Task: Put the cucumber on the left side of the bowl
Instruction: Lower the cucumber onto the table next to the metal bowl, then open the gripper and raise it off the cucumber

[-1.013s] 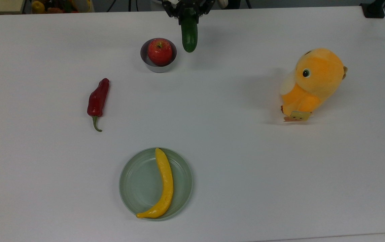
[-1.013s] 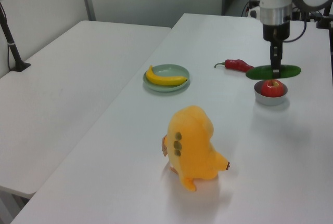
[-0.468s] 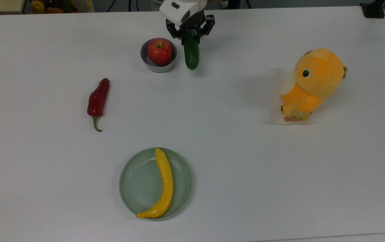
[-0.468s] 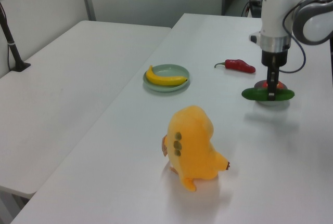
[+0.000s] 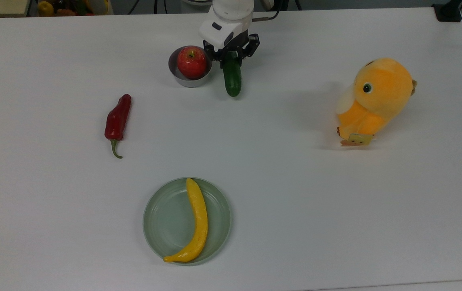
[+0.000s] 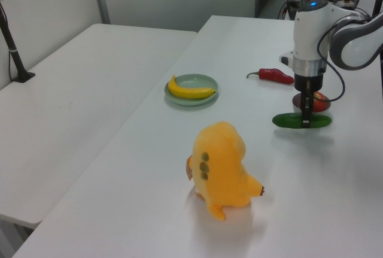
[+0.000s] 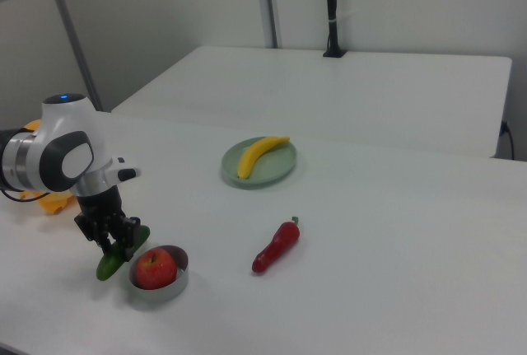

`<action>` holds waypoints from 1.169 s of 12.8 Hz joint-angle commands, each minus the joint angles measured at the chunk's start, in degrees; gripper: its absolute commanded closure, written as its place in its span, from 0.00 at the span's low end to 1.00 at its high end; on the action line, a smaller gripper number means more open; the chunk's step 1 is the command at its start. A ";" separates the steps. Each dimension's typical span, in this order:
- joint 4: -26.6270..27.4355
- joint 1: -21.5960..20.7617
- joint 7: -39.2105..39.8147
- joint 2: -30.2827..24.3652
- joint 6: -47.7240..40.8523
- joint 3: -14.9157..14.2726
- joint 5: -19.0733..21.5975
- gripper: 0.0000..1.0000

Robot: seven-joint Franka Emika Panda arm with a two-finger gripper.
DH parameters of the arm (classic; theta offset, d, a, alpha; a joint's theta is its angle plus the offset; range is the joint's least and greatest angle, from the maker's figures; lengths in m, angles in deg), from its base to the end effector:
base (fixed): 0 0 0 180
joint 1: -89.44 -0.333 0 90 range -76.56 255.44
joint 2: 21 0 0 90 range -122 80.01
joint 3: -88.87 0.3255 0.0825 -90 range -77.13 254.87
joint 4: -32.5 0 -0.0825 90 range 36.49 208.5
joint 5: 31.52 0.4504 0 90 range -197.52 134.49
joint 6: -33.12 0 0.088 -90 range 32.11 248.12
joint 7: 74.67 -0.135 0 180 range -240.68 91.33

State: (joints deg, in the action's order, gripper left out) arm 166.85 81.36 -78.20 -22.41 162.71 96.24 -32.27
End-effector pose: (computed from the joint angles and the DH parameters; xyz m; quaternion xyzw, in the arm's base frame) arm 0.5210 0.1431 0.2740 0.9937 0.1080 -0.0279 0.0112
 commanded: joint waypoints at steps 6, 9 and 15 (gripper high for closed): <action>0.55 0.17 -0.25 1.59 2.51 0.01 -1.53 0.64; 0.46 0.43 -0.42 1.59 2.15 0.01 -1.53 0.16; 0.38 0.52 -0.51 1.50 0.75 0.01 -1.53 0.00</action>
State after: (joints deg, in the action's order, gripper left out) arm 166.85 81.73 -78.22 -20.54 164.38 96.24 -33.08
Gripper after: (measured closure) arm 0.040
